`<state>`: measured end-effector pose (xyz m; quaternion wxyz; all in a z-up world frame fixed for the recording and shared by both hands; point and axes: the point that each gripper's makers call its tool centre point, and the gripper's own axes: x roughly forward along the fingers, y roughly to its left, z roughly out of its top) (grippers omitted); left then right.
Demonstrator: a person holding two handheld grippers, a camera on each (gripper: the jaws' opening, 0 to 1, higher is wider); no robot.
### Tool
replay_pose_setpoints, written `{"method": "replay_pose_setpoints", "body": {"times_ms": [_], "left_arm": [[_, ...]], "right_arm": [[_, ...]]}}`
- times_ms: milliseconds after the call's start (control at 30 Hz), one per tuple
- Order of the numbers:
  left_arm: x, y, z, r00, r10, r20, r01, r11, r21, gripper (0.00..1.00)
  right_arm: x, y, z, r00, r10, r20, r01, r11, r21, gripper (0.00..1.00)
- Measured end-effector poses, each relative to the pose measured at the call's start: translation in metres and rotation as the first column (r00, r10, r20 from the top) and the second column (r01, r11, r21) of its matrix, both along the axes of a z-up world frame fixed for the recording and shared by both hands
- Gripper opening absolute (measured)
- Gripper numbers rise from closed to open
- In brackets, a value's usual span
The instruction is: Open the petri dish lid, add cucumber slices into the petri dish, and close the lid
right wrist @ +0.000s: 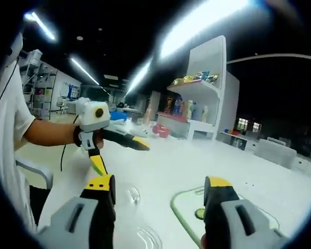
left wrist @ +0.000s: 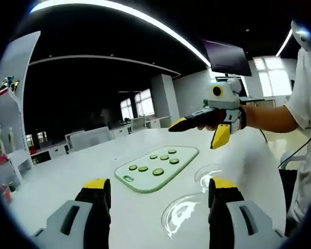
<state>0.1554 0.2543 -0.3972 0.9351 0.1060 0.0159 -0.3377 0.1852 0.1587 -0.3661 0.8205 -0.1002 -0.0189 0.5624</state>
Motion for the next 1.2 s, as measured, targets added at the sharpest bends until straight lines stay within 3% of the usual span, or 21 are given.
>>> {"method": "replay_pose_setpoints", "body": {"times_ms": [133,233,367,533,633,800,833,967,1200], "left_arm": [[0.002,0.009,0.012,0.997,0.073,0.028,-0.072,0.997,-0.032,0.77],[0.005,0.022,0.018,0.983,0.163,0.081,-0.165,0.986,0.024,0.77],[0.003,0.034,0.032,0.964,0.245,0.104,-0.239,0.969,-0.062,0.77],[0.000,0.049,0.042,0.945,0.304,0.116,-0.290,0.949,-0.123,0.77],[-0.002,0.064,0.046,0.918,0.370,0.145,-0.358,0.928,-0.106,0.77],[-0.012,0.086,0.061,0.874,0.449,0.186,-0.428,0.892,-0.143,0.77],[-0.014,0.091,0.063,0.866,0.462,0.190,-0.438,0.886,-0.153,0.77],[-0.019,0.110,0.071,0.844,0.498,0.201,-0.468,0.866,-0.177,0.77],[-0.035,0.144,0.083,0.802,0.553,0.226,-0.517,0.832,-0.201,0.77]], "right_arm": [[0.007,-0.029,0.012,0.994,-0.109,0.004,0.109,0.992,0.062,0.68],[0.015,-0.056,0.024,0.978,-0.209,-0.006,0.208,0.968,0.142,0.68],[0.020,-0.094,0.035,0.949,-0.313,-0.023,0.311,0.926,0.214,0.67],[0.021,-0.139,0.034,0.918,-0.396,-0.020,0.391,0.896,0.210,0.68],[0.022,-0.169,0.037,0.887,-0.461,-0.025,0.455,0.862,0.225,0.68],[0.018,-0.212,0.042,0.834,-0.551,-0.017,0.539,0.808,0.238,0.68],[0.018,-0.223,0.045,0.813,-0.582,-0.016,0.567,0.785,0.249,0.68],[0.012,-0.257,0.052,0.761,-0.649,-0.002,0.627,0.735,0.258,0.68],[-0.006,-0.297,0.058,0.706,-0.709,-0.002,0.683,0.680,0.267,0.68]]}}
